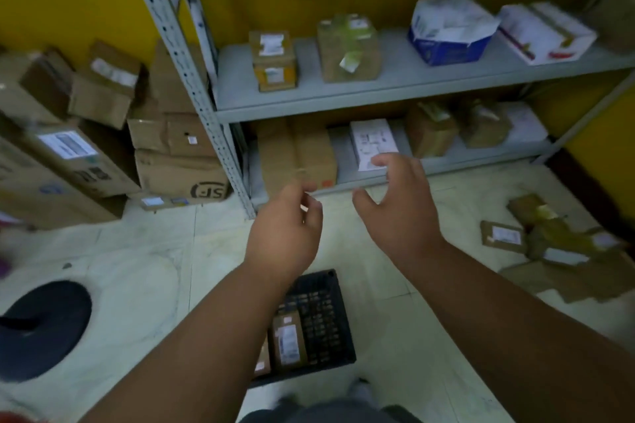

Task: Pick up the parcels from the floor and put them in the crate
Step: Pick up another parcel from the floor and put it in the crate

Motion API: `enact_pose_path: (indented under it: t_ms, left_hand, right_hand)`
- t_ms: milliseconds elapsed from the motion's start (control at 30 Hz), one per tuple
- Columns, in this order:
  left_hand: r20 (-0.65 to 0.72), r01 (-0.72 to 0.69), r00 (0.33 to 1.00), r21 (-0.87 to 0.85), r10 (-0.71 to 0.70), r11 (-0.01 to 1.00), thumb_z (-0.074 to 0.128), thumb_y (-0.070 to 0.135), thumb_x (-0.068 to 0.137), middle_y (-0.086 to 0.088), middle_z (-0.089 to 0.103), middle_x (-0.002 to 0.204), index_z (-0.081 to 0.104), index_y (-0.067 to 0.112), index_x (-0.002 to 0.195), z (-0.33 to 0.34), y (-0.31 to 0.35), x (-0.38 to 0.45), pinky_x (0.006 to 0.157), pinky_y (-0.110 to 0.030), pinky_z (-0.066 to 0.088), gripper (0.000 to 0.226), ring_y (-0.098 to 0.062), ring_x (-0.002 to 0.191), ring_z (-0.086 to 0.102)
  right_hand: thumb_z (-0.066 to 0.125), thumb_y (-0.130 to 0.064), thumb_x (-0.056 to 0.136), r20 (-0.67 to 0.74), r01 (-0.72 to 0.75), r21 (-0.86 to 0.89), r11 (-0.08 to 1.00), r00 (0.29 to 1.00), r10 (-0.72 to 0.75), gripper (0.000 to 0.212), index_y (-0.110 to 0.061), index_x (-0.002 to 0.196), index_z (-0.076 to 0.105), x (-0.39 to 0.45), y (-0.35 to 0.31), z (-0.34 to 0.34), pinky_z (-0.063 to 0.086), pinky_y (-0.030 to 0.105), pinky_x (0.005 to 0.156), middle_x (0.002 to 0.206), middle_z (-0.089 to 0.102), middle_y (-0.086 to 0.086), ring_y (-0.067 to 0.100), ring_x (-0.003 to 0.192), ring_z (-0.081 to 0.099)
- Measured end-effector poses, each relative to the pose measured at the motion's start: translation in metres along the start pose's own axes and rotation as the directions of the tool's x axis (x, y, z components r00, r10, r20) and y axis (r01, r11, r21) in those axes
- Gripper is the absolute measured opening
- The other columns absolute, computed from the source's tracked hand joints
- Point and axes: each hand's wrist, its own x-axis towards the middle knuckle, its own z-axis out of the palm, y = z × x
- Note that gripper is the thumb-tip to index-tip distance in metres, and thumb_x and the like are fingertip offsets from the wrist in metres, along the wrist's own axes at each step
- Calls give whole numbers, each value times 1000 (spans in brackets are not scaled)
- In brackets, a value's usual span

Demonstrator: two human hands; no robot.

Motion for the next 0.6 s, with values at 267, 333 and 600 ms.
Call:
enact_pose_path:
  t_ms: [267,333,600]
  left_hand:
    - [75,-263,963,37,260,964,54,31,97,15,57,96,56,29,121,-21,49,-5,61,-13,35,24,0,80,53]
    - [109,-307,947,14,304,952,54,30,97,16,56,97,56,29,121,-21,57,-11,62,-13,36,25,2,80,53]
    - [293,-415,868,-14,401,910,54,33,97,15,58,90,45,32,133,7,90,-32,60,-11,36,37,-2,81,57]
  right_hand:
    - [74,-36,84,-239,-166,-36,986,959,152,57,-28,135,49,-46,-8,-70,33,23,93,139,42,-2,1,115,35]
    - [75,-37,84,-255,-206,-29,978,948,192,60,-29,137,48,-62,-7,-78,33,22,95,140,40,-3,2,118,36]
    - [74,-46,84,-324,-365,180,913,855,406,82,-28,151,30,-100,25,-122,47,36,100,140,50,-3,12,124,52]
